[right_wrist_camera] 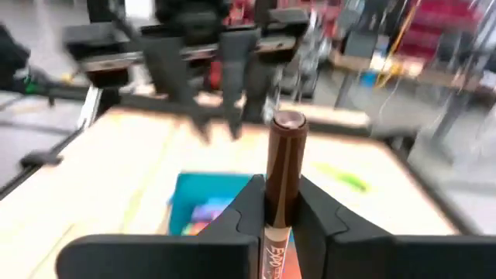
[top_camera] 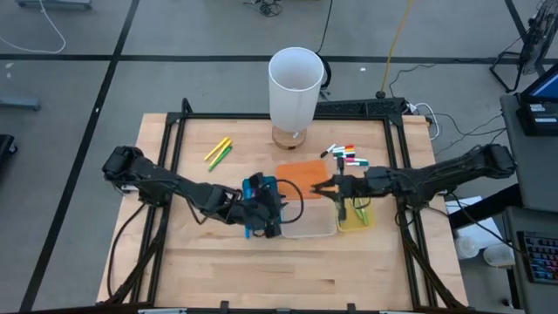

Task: Pick & Place Markers
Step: Put the brown marker pen into the yellow bin

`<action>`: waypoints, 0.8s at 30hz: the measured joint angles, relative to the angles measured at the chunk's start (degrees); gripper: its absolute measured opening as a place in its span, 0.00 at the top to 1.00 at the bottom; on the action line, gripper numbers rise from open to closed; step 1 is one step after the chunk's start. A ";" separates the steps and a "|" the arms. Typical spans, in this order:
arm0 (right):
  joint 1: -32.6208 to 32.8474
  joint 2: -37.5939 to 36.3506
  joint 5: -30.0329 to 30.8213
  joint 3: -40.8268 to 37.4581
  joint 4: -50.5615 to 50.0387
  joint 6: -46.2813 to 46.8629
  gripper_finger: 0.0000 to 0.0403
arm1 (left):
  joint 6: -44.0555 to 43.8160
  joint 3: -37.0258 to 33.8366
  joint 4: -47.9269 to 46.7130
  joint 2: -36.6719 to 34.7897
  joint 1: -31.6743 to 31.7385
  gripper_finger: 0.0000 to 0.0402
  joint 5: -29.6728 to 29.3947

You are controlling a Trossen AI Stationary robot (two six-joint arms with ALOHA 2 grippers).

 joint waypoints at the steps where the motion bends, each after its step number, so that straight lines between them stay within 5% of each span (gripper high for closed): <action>1: 0.55 -1.75 0.70 0.00 -4.05 1.41 0.93 | -3.47 -0.25 -2.77 0.06 -0.31 0.78 -0.65; 12: 7.83 -13.93 0.88 -0.02 -33.73 21.48 0.93 | -30.26 -9.62 -8.71 -0.85 -7.37 0.78 -13.41; 24: 9.97 -14.52 5.19 -4.59 -47.36 36.51 0.84 | -47.11 -16.53 -7.80 -0.94 -13.21 0.78 -14.82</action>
